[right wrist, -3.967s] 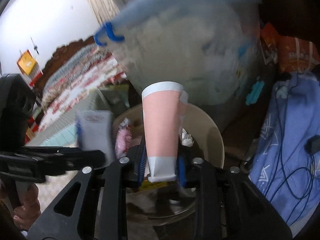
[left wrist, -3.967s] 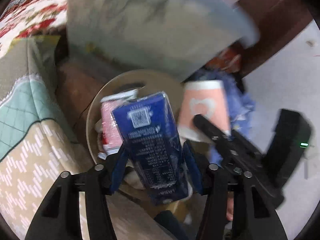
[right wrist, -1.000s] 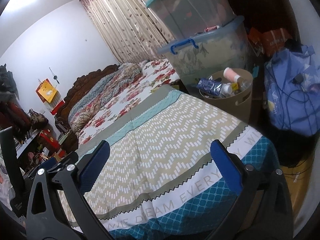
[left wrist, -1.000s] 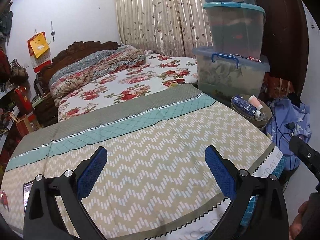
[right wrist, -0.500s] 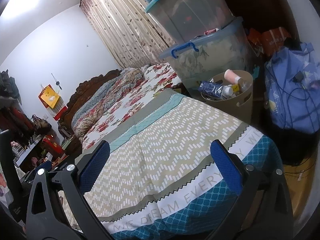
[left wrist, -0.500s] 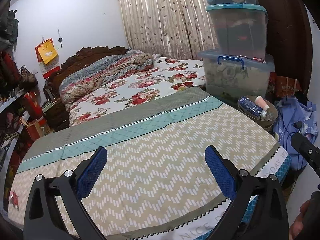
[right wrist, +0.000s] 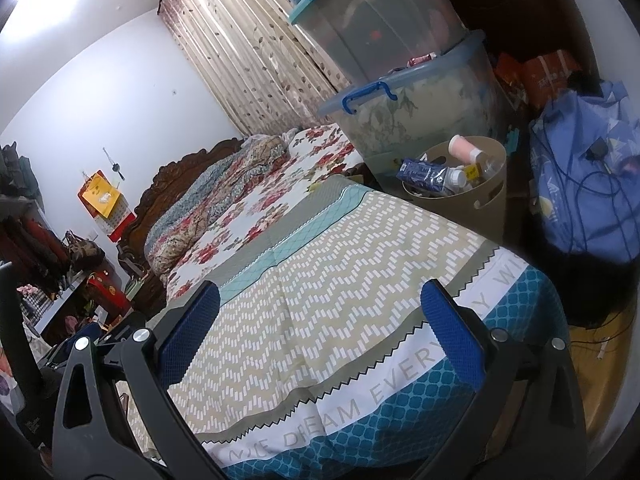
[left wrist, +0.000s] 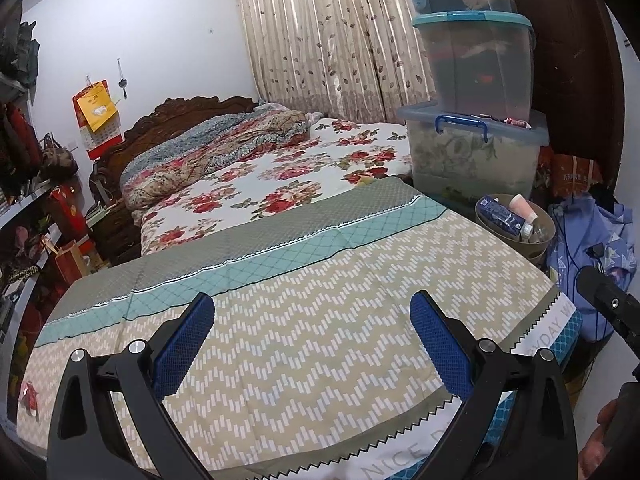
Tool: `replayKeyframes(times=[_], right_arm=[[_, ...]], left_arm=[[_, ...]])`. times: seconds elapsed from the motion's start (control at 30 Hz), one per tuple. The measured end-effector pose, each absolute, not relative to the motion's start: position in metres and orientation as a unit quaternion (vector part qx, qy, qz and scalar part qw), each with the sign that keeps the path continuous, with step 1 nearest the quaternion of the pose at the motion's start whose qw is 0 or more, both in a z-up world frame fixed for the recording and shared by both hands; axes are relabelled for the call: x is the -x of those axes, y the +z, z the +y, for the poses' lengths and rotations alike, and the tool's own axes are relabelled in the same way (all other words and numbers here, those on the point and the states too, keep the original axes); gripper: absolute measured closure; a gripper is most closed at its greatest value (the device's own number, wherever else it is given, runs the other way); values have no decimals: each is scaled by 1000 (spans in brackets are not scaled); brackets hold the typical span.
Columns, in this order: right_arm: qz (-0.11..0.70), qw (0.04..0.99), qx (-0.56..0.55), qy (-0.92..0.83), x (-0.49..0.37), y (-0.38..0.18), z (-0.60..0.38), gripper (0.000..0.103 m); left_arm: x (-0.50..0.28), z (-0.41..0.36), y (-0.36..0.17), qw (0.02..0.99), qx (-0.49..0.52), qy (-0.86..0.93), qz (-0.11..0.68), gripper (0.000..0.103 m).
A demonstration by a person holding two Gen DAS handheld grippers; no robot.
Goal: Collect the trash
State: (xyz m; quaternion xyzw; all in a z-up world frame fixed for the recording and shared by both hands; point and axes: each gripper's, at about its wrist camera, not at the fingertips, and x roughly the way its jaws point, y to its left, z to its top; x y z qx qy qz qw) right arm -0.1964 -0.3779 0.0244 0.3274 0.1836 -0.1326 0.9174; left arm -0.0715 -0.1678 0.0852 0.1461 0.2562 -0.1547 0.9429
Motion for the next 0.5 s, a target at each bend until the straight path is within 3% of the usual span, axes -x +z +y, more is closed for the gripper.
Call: replayKeyframes(times=[0.5], right_arm=[[186, 915, -333, -133, 196, 23, -373, 4]], left_arm=[[74, -166, 87, 945, -143, -153, 251, 9]])
